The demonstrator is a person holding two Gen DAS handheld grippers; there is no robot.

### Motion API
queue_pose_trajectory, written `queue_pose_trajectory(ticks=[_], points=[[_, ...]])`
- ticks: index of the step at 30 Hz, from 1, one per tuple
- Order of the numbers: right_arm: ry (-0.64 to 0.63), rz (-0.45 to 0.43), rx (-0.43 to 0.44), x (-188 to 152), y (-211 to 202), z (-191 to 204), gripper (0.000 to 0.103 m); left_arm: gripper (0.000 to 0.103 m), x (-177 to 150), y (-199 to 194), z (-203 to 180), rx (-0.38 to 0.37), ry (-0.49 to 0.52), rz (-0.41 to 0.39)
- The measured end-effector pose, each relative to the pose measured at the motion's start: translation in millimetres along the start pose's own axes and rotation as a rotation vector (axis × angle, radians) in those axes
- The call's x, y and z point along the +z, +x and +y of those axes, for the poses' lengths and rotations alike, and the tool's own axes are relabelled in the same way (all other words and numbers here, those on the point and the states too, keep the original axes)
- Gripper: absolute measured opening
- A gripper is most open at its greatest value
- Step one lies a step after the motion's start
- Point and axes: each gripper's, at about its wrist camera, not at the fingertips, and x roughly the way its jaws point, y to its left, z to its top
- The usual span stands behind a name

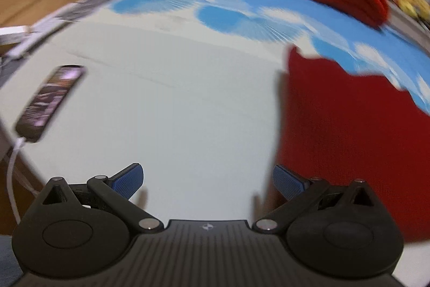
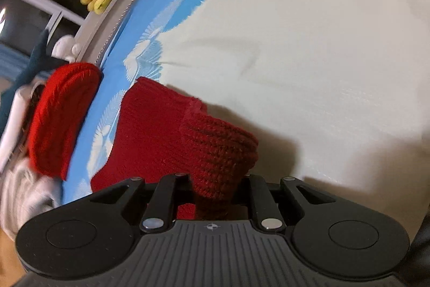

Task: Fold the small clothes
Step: 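Move the right gripper to the sweater end and close on it, then lift the gripped sweater end and fold it over the rest with the right gripper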

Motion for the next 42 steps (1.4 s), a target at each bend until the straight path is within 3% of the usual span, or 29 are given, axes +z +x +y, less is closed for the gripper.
queue_pose_trajectory(ticks=[3, 6, 9, 12, 15, 18, 20, 23, 26, 27, 29, 31, 37, 40, 42], points=[[-0.06, -0.015, -0.046, -3.5, -3.6, 11.2, 0.015, 0.103, -0.7, 11.7, 9.0, 0.033, -0.031, 0.045], [-0.067, -0.018, -0.092, -8.2, -0.1, 12.0, 0.016, 0.103, -14.1, 33.9, -3.2, 0.012, 0.067, 0.178], [-0.105, -0.025, -0.144, -10.1, -2.1, 27.3, 0.016, 0.103, -19.9, 30.5, -6.6, 0.016, 0.086, 0.146], [-0.365, -0.12, -0.155, -22.6, -22.0, 81.1, 0.015, 0.102, -15.5, 31.7, 0.2, -0.016, 0.031, 0.167], [-0.776, -0.273, -0.055, -77.1, -58.0, 152.4, 0.015, 0.102, -13.9, 33.2, -4.9, -0.015, 0.033, 0.17], [-1.154, -0.369, 0.073, -162.8, -83.4, 203.2, 0.015, 0.102, -10.6, 33.3, -4.3, -0.017, 0.025, 0.173], [-1.371, -0.391, 0.178, -225.3, -92.7, 216.6, 0.015, 0.102, -8.2, 37.1, 0.0, -0.023, 0.017, 0.176], [-1.673, -0.297, 0.325, -316.0, -89.8, 207.5, 0.016, 0.102, -6.9, 37.0, 7.1, -0.042, -0.007, 0.179], [-1.849, -0.119, 0.365, -369.8, -70.5, 181.4, 0.016, 0.102, -5.1, 36.0, 15.9, -0.053, -0.039, 0.18], [-1.865, -0.1, 0.363, -378.0, -66.7, 175.2, 0.016, 0.102, -5.0, 35.5, 18.1, -0.058, -0.041, 0.18], [-1.876, -0.16, 0.36, -384.1, -65.7, 166.9, 0.016, 0.102, -4.5, 34.2, 20.3, -0.072, -0.043, 0.177], [-1.824, -0.132, 0.388, -373.9, -68.4, 171.0, 0.016, 0.102, -3.8, 33.9, 22.1, -0.082, -0.05, 0.178], [-1.709, -0.225, 0.519, -345.3, -102.5, 180.8, 0.016, 0.102, -1.9, 33.7, 24.5, -0.084, -0.072, 0.181], [-1.83, -0.136, 0.498, -362.2, -83.9, 167.5, 0.016, 0.102, 0.0, 33.1, 31.0, -0.073, -0.091, 0.183], [-1.912, -0.141, 0.471, -377.2, -73.3, 149.5, 0.02, 0.102, 0.4, 31.2, 38.6, -0.057, -0.117, 0.181]])
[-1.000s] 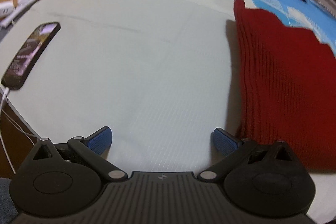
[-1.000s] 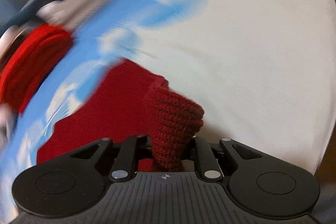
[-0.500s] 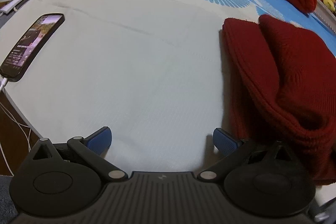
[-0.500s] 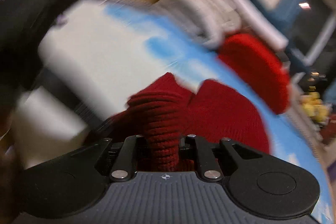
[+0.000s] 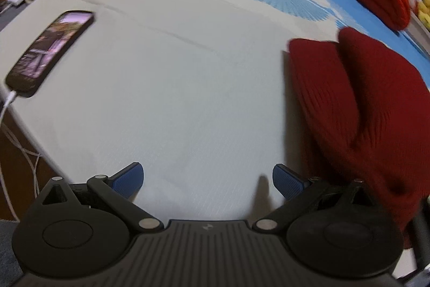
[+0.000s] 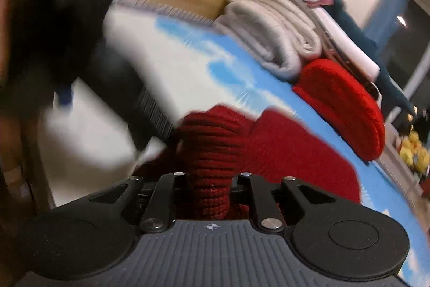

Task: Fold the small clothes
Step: 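Lift the gripped sweater end and fold it over the rest with the right gripper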

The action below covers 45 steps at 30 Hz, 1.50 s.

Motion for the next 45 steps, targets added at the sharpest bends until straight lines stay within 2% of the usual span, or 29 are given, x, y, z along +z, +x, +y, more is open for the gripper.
queue_pose_trajectory(ticks=[1, 3, 6, 8, 9, 12, 14, 17, 19, 20, 22, 23, 24, 26, 27, 31, 34, 36, 38, 41, 45], points=[[-0.033, -0.006, -0.008, -4.8, 1.1, 6.6, 0.023, 0.102, 1.5, -2.6, 6.9, -0.012, -0.031, -0.003], [-0.017, -0.019, -0.005, -5.1, -1.5, 8.7, 0.037, 0.102, 3.9, -9.8, 18.0, -0.053, -0.083, -0.017], [0.076, -0.019, 0.047, 3.5, -11.5, -3.3, 0.053, 0.102, 5.8, -25.8, 22.3, -0.111, -0.099, -0.076], [0.18, -0.023, 0.124, 5.6, -28.5, -23.3, 0.066, 0.102, 5.9, -36.1, 17.5, -0.153, -0.072, -0.113], [0.242, -0.034, 0.162, 5.4, -39.2, -36.3, 0.068, 0.102, 5.6, -40.1, 13.9, -0.173, -0.053, -0.125], [0.399, -0.068, 0.201, -9.6, -77.7, -73.7, 0.068, 0.102, 3.3, -52.6, -4.2, -0.244, 0.018, -0.157], [0.475, -0.091, 0.122, -21.8, -97.4, -100.3, 0.068, 0.102, 1.6, -61.5, -17.8, -0.263, 0.062, -0.192], [0.538, -0.081, -0.056, -37.1, -103.1, -130.8, 0.066, 0.102, 1.1, -71.5, -44.3, -0.261, 0.119, -0.244], [0.546, -0.022, -0.11, -45.1, -89.7, -141.7, 0.045, 0.102, -1.0, -67.7, -63.8, -0.234, 0.176, -0.247], [0.547, 0.013, -0.093, -49.2, -81.3, -141.8, 0.032, 0.102, -4.4, -60.5, -75.4, -0.183, 0.222, -0.231], [0.548, 0.143, 0.01, -65.8, -60.3, -127.0, 0.029, 0.103, -16.6, -36.0, -91.0, -0.069, 0.306, -0.172], [0.53, 0.179, 0.042, -73.5, -52.6, -115.5, 0.029, 0.103, -23.7, -24.2, -92.8, -0.038, 0.329, -0.134], [0.491, 0.181, 0.025, -80.0, -49.7, -102.5, 0.029, 0.103, -28.7, -16.5, -93.2, -0.027, 0.332, -0.113], [0.384, 0.156, -0.007, -80.3, -49.6, -85.8, 0.028, 0.103, -31.3, -16.5, -89.3, -0.04, 0.314, -0.135], [0.386, 0.156, -0.002, -77.6, -50.3, -87.5, 0.028, 0.103, -31.4, -18.2, -87.2, -0.052, 0.325, -0.139], [0.548, 0.14, 0.069, -71.1, -68.1, -128.5, 0.027, 0.103, -19.3, -37.1, -73.6, -0.098, 0.293, -0.147], [0.616, 0.06, 0.042, -56.1, -83.1, -164.7, 0.031, 0.103, -2.0, -65.3, -77.0, -0.106, 0.278, -0.215], [0.63, 0.036, 0.024, -45.1, -80.3, -184.7, 0.033, 0.103, 17.0, -76.0, -92.1, -0.114, 0.281, -0.261], [0.607, 0.029, -0.008, -35.8, -72.0, -196.6, 0.033, 0.103, 34.6, -77.0, -110.2, -0.13, 0.287, -0.272], [0.579, 0.053, -0.044, -31.0, -46.2, -205.1, 0.033, 0.103, 52.1, -60.1, -139.8, -0.12, 0.317, -0.287], [0.658, 0.083, -0.038, -39.4, -6.6, -212.3, 0.033, 0.103, 60.3, -1.6, -161.1, -0.043, 0.349, -0.231]])
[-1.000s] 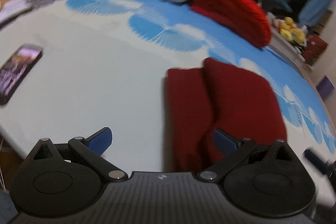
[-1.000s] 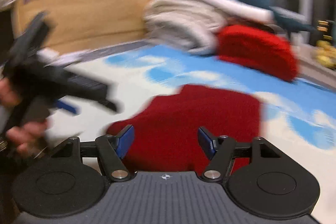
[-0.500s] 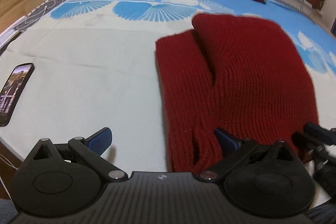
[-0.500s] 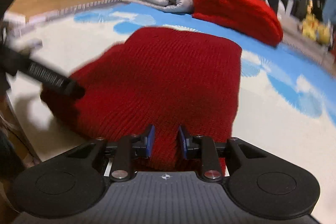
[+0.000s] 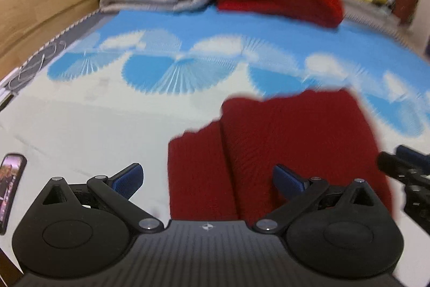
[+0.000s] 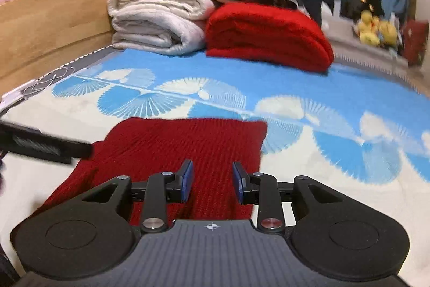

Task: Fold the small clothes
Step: 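Lift the gripped sweater end and fold it over the rest with the right gripper, then open the right gripper to release the folded sweater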

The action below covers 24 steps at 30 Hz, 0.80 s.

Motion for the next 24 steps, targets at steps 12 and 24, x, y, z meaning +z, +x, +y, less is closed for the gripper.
queue_pose_trajectory(ticks=[12, 24], points=[[-0.007, -0.03, 0.023, -2.7, 13.7, 2.6, 0.049, 0.103, -5.2, 2.4, 11.4, -0.049, -0.017, 0.029], [-0.036, -0.05, 0.032, -12.7, -11.6, 5.1, 0.071, 0.103, -26.1, -34.2, 20.1, -0.09, 0.011, 0.015]])
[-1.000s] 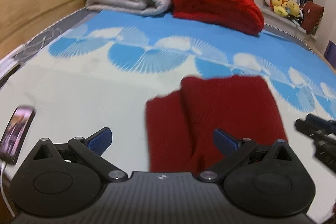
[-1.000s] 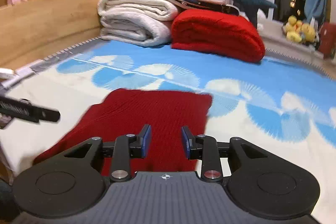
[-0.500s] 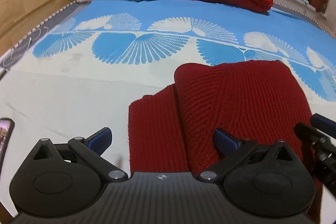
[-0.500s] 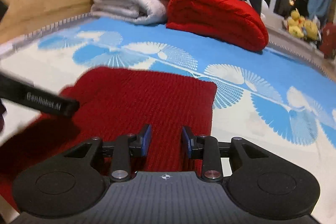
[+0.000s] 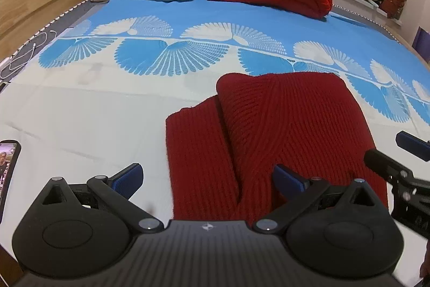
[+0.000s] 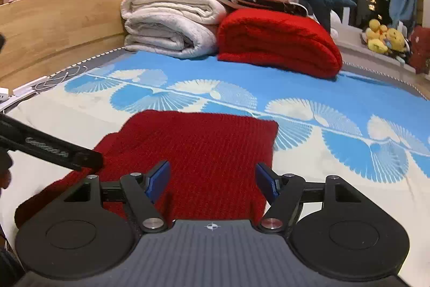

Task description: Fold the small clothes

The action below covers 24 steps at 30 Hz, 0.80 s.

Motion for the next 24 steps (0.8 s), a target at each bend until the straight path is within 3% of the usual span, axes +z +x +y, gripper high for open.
queue_pose_trajectory(ticks=[18, 24], points=[[-0.005, 0.017, -0.012, -1.0, 7.0, -6.2, 0.072, 0.103, -9.1, -11.6, 10.2, 0.014, -0.005, -0.015], [0.078, 0.052, -0.009, 0.1, 11.3, -26.6, 0.073, 0.103, -28.6, -45.3, 21.2, 0.046, -0.099, -0.044]])
